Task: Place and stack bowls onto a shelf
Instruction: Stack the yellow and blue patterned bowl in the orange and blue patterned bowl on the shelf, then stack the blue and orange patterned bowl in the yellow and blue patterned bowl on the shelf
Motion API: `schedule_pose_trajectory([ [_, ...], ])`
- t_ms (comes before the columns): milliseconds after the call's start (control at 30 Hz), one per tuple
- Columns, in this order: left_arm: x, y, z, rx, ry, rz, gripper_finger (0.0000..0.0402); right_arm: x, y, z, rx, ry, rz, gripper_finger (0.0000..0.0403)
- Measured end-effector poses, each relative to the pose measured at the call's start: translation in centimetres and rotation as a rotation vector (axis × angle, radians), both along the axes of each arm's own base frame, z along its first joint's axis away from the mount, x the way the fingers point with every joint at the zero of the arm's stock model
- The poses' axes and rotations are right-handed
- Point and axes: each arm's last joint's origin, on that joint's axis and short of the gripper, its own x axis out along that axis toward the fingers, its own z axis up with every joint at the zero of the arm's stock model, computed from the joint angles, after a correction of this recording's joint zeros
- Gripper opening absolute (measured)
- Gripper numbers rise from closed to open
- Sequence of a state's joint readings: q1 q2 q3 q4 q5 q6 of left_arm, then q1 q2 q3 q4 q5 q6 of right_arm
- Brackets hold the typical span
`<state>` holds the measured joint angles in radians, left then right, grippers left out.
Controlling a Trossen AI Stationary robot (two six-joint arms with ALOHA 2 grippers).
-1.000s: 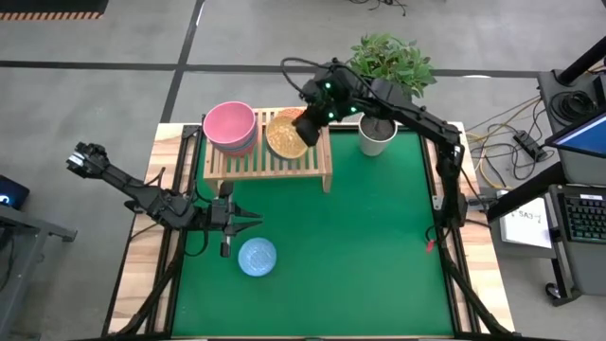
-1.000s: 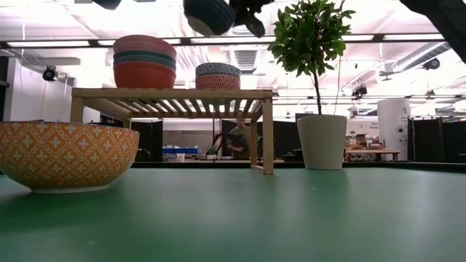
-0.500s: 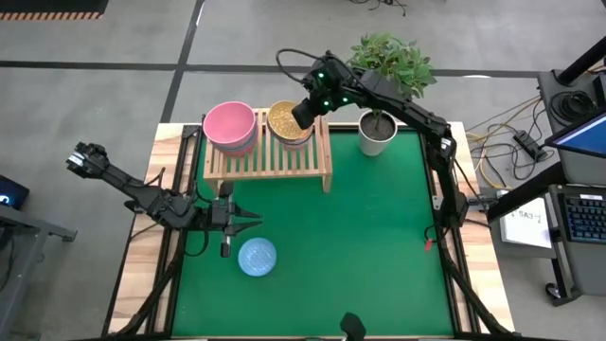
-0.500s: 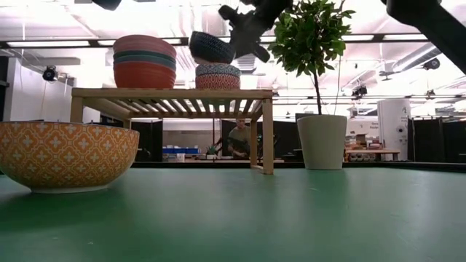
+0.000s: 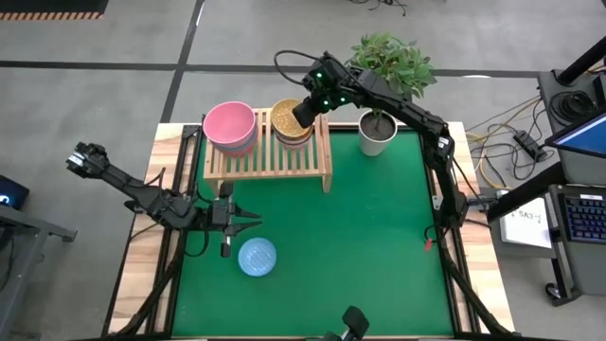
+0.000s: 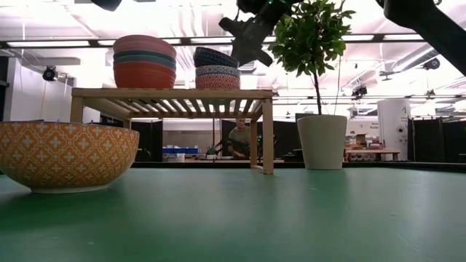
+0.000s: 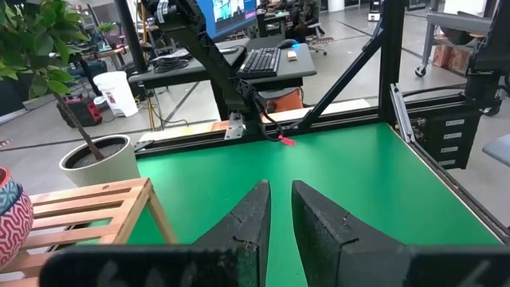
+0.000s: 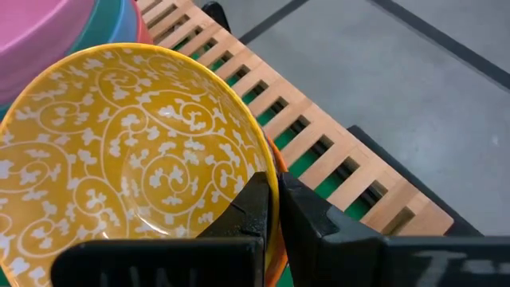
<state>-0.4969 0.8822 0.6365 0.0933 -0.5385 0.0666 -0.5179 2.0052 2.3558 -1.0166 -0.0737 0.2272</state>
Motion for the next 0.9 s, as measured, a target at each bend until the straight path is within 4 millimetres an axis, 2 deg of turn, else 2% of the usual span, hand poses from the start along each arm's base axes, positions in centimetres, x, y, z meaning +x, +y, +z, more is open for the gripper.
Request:
schedule_pose_trajectory([
  [533,-0.01,0.01,-0.18,0.004,0.009,0.000,0.0036,-0.05,0.01,-0.03,-0.006,0.010,0.001,0.0014],
  [900,-0.01,0.01,-0.18,0.004,0.009,0.000,0.0036,-0.36,0.15,0.13,-0.011,0.027,-0.009,0.0084],
])
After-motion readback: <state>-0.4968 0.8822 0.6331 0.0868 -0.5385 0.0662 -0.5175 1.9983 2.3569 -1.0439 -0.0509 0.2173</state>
